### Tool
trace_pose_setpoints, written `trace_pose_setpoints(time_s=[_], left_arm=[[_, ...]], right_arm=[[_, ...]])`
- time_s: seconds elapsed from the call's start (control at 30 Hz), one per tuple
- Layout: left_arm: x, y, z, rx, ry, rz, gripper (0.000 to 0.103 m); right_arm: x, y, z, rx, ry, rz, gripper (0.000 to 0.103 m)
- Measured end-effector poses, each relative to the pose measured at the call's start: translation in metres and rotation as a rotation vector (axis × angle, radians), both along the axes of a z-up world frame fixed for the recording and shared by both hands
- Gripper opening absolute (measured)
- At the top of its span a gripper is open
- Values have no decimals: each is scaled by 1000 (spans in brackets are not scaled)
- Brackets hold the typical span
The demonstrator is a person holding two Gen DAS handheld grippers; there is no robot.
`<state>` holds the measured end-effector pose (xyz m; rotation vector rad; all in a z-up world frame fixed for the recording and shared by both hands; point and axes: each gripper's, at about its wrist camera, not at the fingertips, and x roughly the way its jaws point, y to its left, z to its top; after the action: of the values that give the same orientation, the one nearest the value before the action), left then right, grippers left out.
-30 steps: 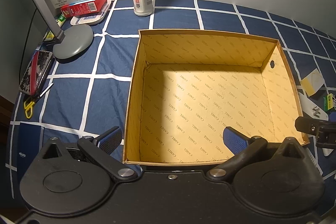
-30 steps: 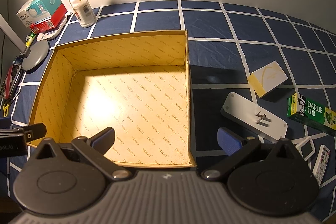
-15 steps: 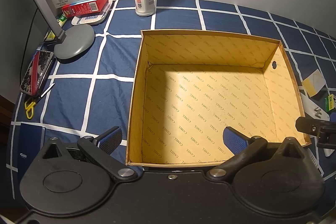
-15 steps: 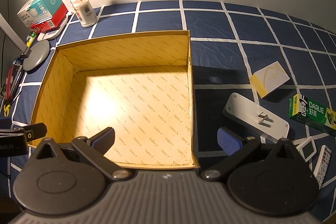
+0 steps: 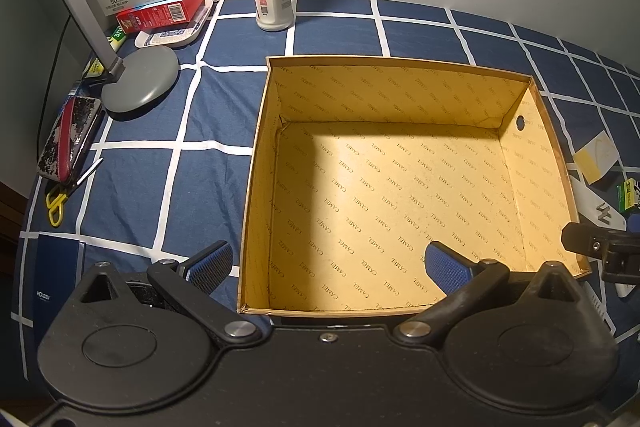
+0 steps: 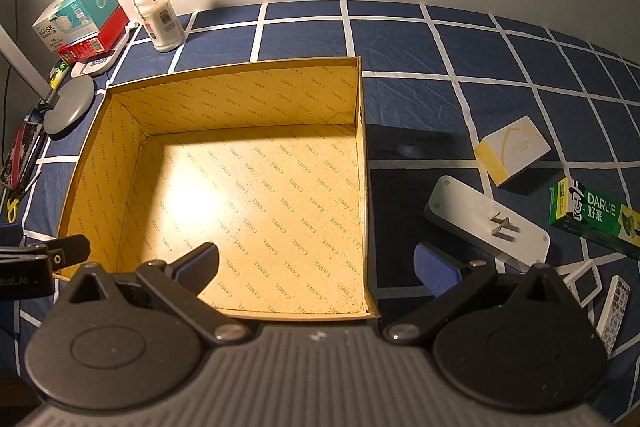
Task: Organize objects
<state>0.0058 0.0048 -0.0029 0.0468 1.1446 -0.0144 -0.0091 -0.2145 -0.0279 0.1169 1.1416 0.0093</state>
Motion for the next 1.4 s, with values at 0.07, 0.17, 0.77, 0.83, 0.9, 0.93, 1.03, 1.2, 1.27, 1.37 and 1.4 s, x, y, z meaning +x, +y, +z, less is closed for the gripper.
trace_pose_setpoints(time_s=[0.07, 0.17, 0.77, 0.83, 0.9, 0.93, 1.03, 1.2, 1.27, 1.37, 1.4], left_arm=[[0, -1, 1, -1, -1, 1, 103], [-1, -1, 1, 0, -2, 0, 103], [-1, 0, 2, 2, -4, 1, 103], [-1, 0, 3, 3, -6, 2, 103], [-2, 0, 4, 2, -7, 2, 103], [-2, 0, 5, 1, -8, 1, 103], [-3, -2, 6, 1, -11, -7, 103], [-4, -8, 6, -5, -13, -33, 103], [-6, -12, 6, -6, -14, -48, 103], [-8, -19, 6, -12, -15, -74, 103], [-9, -21, 5, -13, -14, -83, 103]], right_arm=[[0, 0, 0, 1, 0, 1, 103], [0, 0, 0, 1, -1, 3, 103], [-1, -3, 2, 1, -5, 10, 103], [-2, -3, 3, 2, -7, 10, 103], [-2, -3, 4, 1, -9, 9, 103], [-3, -3, 5, 2, -10, 9, 103], [-4, -3, 5, 1, -12, 6, 103], [-11, -8, 7, 0, -18, -15, 103], [-15, -12, 7, 2, -22, -28, 103], [-21, -17, 8, 2, -25, -54, 103], [-24, -19, 9, 1, -26, -64, 103]])
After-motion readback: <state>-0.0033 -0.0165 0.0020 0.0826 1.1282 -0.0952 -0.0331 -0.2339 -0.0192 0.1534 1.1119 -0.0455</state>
